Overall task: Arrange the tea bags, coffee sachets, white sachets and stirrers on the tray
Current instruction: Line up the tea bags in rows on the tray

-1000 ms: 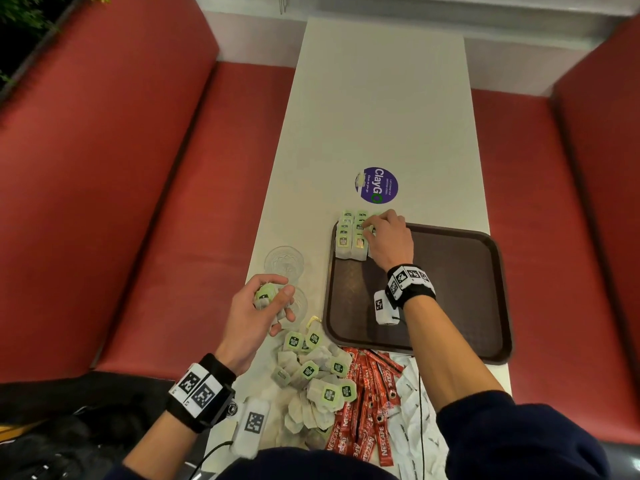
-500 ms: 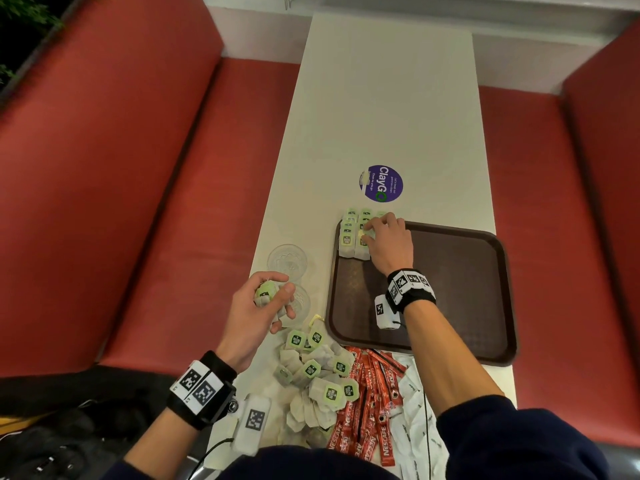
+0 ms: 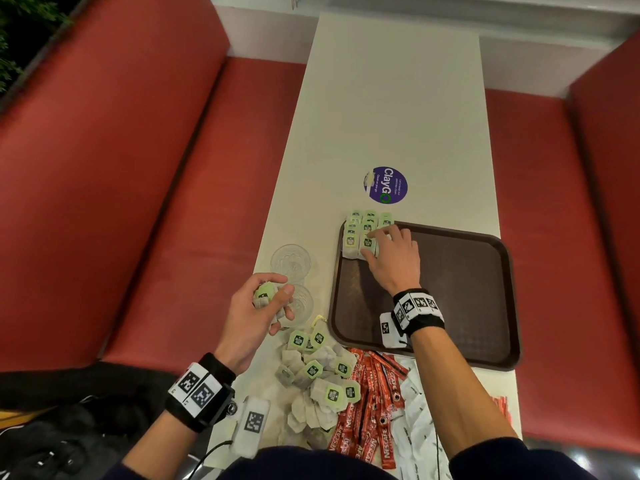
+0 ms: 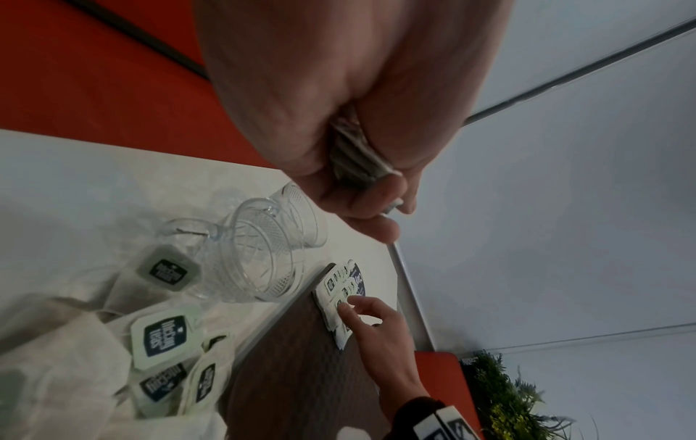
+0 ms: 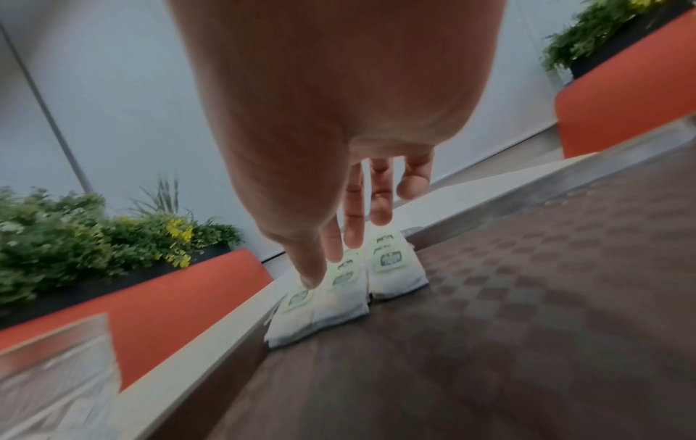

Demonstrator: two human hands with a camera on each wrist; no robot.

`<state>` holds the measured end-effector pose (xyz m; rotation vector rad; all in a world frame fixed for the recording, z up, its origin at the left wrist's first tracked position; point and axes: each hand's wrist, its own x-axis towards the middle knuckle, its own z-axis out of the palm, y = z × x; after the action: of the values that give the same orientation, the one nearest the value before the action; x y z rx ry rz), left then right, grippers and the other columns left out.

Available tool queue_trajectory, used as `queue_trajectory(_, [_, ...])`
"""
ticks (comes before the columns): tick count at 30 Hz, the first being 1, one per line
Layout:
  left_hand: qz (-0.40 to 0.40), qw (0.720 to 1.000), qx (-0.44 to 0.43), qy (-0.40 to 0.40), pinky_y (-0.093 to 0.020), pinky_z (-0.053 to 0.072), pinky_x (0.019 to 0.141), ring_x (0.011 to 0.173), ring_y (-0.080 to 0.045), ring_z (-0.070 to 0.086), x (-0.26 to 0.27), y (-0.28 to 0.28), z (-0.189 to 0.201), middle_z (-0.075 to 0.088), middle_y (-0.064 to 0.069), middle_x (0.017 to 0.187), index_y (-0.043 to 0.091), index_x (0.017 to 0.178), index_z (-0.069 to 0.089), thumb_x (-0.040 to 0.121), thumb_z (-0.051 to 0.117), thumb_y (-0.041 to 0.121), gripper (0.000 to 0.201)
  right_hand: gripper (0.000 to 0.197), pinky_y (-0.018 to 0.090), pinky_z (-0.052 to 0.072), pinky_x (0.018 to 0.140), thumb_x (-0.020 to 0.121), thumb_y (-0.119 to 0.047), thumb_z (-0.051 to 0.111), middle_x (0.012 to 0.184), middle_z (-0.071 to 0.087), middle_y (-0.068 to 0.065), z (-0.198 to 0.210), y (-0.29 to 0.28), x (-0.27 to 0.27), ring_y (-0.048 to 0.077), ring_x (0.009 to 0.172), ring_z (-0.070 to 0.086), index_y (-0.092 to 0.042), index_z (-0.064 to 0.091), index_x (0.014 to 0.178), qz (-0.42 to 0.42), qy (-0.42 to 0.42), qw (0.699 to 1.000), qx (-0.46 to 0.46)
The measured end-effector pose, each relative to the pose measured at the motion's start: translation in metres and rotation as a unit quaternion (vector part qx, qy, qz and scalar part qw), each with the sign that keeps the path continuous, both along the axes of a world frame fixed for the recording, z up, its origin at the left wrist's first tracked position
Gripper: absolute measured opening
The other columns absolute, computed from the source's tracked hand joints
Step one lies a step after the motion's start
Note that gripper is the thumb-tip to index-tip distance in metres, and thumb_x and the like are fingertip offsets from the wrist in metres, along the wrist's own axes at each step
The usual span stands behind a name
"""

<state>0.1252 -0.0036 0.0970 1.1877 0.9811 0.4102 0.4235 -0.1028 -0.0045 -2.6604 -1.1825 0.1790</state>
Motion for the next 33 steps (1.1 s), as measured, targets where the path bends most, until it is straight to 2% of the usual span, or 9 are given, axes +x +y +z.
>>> queue_trajectory(5, [-0.005, 1.0, -0.002, 0.0, -0.029, 0.037, 0.046, 0.072, -0.027, 0.066, 0.002, -0.003, -0.001, 0.073, -0.011, 0.092, 0.011, 0.12, 0.068, 0.101, 0.076, 0.019, 0.022, 0.04, 0.047, 0.049, 0.089, 0.103, -0.039, 0.07, 0.15, 0.063, 0.001, -0.013, -0.012, -0.016, 0.033, 0.121, 0.056, -0.02, 0.07, 0.138, 0.023, -0.031, 0.999, 0.006])
queue_trajectory(11, [-0.008, 1.0, -0.005, -0.002, -0.03, 0.037, 0.047, 0.072, -0.027, 0.066, 0.006, -0.004, 0.002, 0.073, -0.011, 0.093, 0.013, 0.119, 0.069, 0.1, 0.077, 0.02, 0.022, 0.04, 0.046, 0.048, 0.085, 0.103, -0.033, 0.069, 0.15, 0.063, -0.001, -0.017, -0.008, -0.014, 0.032, 0.116, 0.055, -0.02, 0.068, 0.141, 0.016, -0.029, 0.999, 0.003])
queue_trajectory(15, [-0.012, 1.0, -0.002, -0.003, -0.03, 0.037, 0.047, 0.072, -0.027, 0.065, 0.006, -0.002, 0.004, 0.073, -0.012, 0.093, 0.012, 0.119, 0.068, 0.099, 0.077, 0.021, 0.023, 0.04, 0.046, 0.048, 0.087, 0.104, -0.032, 0.068, 0.15, 0.063, -0.002, -0.014, -0.003, -0.013, 0.031, 0.117, 0.055, -0.02, 0.066, 0.143, 0.008, -0.016, 1.0, 0.006])
queue_trajectory(20, [-0.016, 1.0, -0.002, -0.003, -0.031, 0.037, 0.047, 0.073, -0.028, 0.066, 0.006, 0.0, 0.004, 0.073, -0.013, 0.094, 0.013, 0.119, 0.068, 0.1, 0.076, 0.022, 0.022, 0.037, 0.052, 0.054, 0.093, 0.102, -0.028, 0.072, 0.139, 0.066, 0.007, -0.006, -0.015, -0.006, 0.032, 0.119, 0.056, -0.017, 0.068, 0.138, -0.074, 0.034, 0.991, 0.102])
queue_trajectory(22, [-0.017, 1.0, -0.003, -0.003, -0.031, 0.037, 0.048, 0.073, -0.028, 0.066, 0.006, -0.001, 0.004, 0.072, -0.014, 0.094, 0.013, 0.119, 0.069, 0.1, 0.076, 0.022, 0.023, 0.037, 0.049, 0.056, 0.097, 0.103, -0.028, 0.072, 0.137, 0.063, 0.009, -0.007, -0.022, -0.003, 0.03, 0.121, 0.056, -0.018, 0.065, 0.137, -0.118, 0.08, 0.981, 0.129])
queue_trajectory(24, [-0.016, 1.0, -0.008, -0.003, -0.031, 0.037, 0.048, 0.073, -0.027, 0.066, 0.007, -0.002, 0.004, 0.073, -0.014, 0.095, 0.013, 0.119, 0.069, 0.1, 0.076, 0.023, 0.023, 0.038, 0.045, 0.056, 0.096, 0.103, -0.032, 0.073, 0.137, 0.058, 0.009, -0.009, -0.027, -0.004, 0.028, 0.124, 0.056, -0.021, 0.061, 0.138, -0.138, 0.122, 0.975, 0.12])
queue_trajectory(26, [-0.019, 1.0, -0.012, -0.004, -0.03, 0.037, 0.047, 0.072, -0.026, 0.067, 0.01, -0.005, 0.004, 0.072, -0.015, 0.094, 0.013, 0.12, 0.068, 0.1, 0.076, 0.023, 0.023, 0.038, 0.046, 0.055, 0.097, 0.103, -0.034, 0.072, 0.137, 0.057, 0.01, -0.013, -0.03, -0.005, 0.029, 0.125, 0.057, -0.022, 0.059, 0.137, -0.138, 0.141, 0.975, 0.102])
queue_trajectory(33, [-0.022, 1.0, -0.019, -0.006, -0.03, 0.037, 0.047, 0.073, -0.026, 0.067, 0.011, -0.009, 0.006, 0.072, -0.014, 0.091, 0.011, 0.122, 0.067, 0.1, 0.075, 0.023, 0.025, 0.038, 0.05, 0.055, 0.098, 0.105, -0.033, 0.07, 0.137, 0.058, 0.01, -0.018, -0.025, -0.002, 0.032, 0.126, 0.057, -0.021, 0.059, 0.139, -0.129, 0.146, 0.977, 0.089])
